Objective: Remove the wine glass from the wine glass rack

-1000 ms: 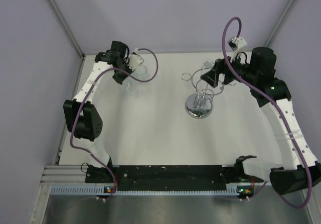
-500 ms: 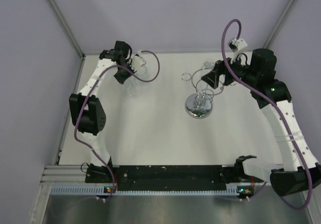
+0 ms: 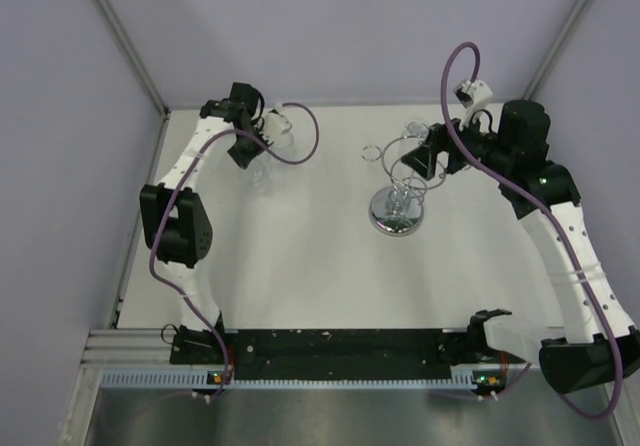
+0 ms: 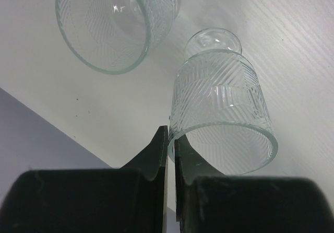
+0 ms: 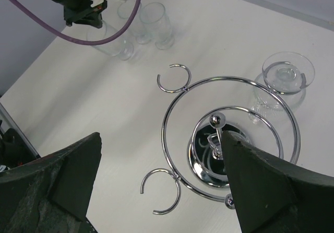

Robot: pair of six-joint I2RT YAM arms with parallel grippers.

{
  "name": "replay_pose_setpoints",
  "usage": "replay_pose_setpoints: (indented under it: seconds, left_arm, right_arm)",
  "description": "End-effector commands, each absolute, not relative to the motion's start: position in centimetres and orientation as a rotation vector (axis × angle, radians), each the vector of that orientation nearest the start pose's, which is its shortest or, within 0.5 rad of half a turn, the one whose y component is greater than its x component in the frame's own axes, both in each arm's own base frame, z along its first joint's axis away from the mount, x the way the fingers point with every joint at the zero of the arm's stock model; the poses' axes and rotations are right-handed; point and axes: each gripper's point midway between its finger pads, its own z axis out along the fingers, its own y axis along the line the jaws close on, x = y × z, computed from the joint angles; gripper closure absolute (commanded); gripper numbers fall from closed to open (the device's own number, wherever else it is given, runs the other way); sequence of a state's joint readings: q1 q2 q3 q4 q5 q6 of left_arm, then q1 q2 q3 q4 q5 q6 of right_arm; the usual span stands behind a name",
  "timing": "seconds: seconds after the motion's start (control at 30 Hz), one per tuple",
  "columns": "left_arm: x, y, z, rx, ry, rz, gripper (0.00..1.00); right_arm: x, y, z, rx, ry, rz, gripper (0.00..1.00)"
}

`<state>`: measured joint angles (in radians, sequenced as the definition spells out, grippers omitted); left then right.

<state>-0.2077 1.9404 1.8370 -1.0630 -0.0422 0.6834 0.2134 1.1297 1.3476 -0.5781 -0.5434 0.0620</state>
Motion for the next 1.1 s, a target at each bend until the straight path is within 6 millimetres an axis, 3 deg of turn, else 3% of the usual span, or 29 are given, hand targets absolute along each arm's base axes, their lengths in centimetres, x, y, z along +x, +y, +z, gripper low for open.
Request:
replay_pose_setpoints:
  seconds: [0.0,0.67,0.93,1.07]
  left_arm:
    - [44.3,-6.0,15.8,1.171,2.446,0.198,1.00]
    - [44.1,-5.8,14.8,1.180,2.480,0.195,1.00]
    - [43.9,-5.7,14.9,1.170,2.490,0.205,0.75]
    - [43.9,-5.7,15.0,1.167,2.493,0.203,0.71]
  right_arm:
    - [29.5,15.7,36.3,-0.522,1.803,0.685,0.06]
    - [29.2,15.3,35.6,-0.505,1.816,0.687,0.05]
    - [29.3,15.4,35.7,-0.504,1.817,0.694,0.05]
    - [29.4,15.5,35.7,-0.502,1.817,0.700,0.05]
